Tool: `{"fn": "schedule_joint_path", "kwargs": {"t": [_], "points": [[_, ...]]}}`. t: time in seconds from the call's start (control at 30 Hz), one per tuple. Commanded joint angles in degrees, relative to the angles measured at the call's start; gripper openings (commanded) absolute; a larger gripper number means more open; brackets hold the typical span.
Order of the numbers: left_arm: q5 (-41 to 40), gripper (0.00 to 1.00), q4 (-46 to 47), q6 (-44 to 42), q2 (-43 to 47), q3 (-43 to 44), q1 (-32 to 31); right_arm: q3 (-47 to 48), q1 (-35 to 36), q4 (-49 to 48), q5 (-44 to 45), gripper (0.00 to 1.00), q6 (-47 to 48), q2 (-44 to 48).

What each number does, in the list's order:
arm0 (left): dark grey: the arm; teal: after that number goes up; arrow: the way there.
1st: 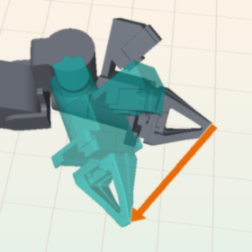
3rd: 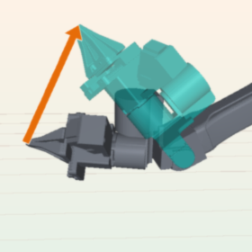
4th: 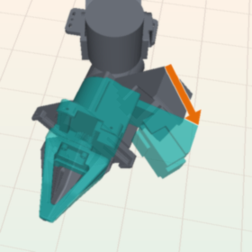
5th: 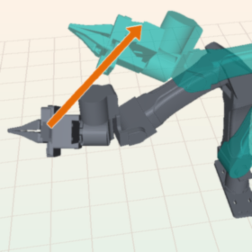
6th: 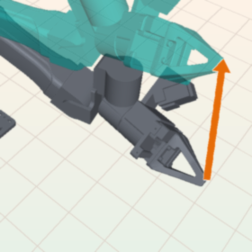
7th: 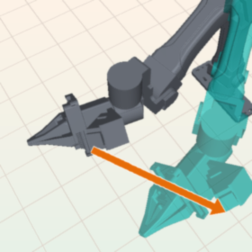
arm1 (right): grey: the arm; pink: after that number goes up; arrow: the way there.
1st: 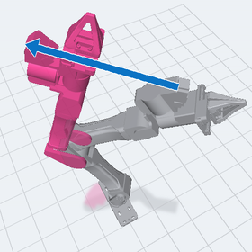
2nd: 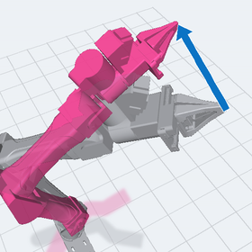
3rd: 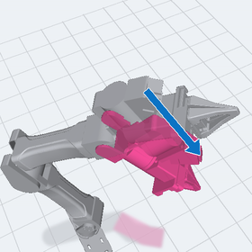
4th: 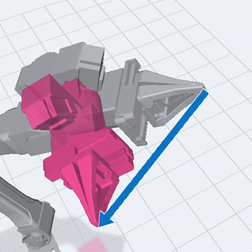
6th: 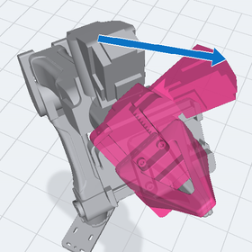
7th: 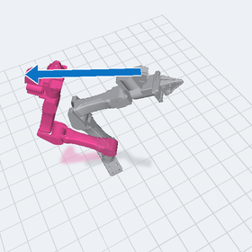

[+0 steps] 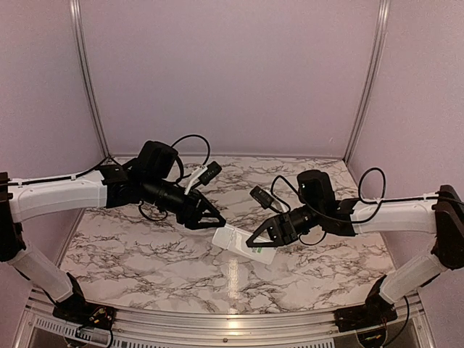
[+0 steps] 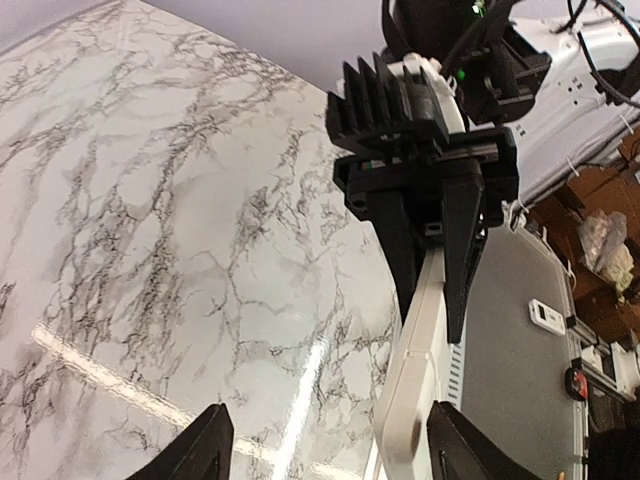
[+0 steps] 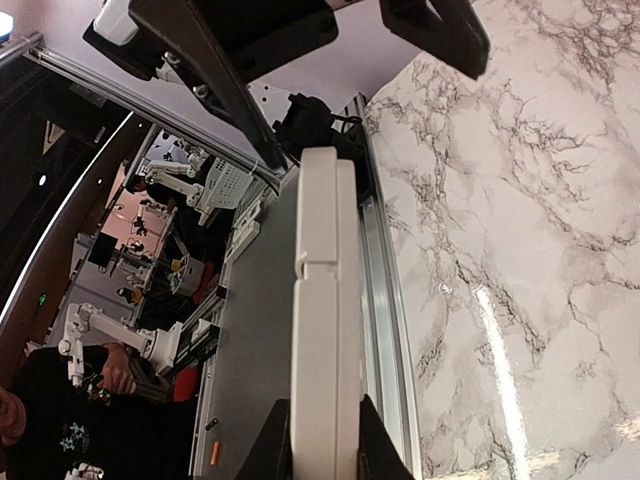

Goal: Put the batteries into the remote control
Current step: Press the battery cover on the remote control.

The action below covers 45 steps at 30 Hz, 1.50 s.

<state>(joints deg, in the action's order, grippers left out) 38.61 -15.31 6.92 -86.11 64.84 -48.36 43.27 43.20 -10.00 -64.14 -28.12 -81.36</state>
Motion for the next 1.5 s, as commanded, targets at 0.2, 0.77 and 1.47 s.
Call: {"fn": "schedule_joint_path", "kwargs": {"t": [0.2,0.77,1.47], "points": [[-15.5,0.68,13.1,7.5,8.5,-6.8,1.6,-3.0,-5.3,-20.6,1.7,0.00,-15.6,-3.5],[-20.5,0.44,11.5,7.0,4.1,-5.4,-1.1,-1.8,-6.1,-28.9,3.5,0.00,-22.7,-7.2],[-20.0,0.12,8.7,4.7,0.1,-3.2,-4.0,-2.2,-6.1,-33.7,2.0,0.00,-25.9,-6.3]]}}
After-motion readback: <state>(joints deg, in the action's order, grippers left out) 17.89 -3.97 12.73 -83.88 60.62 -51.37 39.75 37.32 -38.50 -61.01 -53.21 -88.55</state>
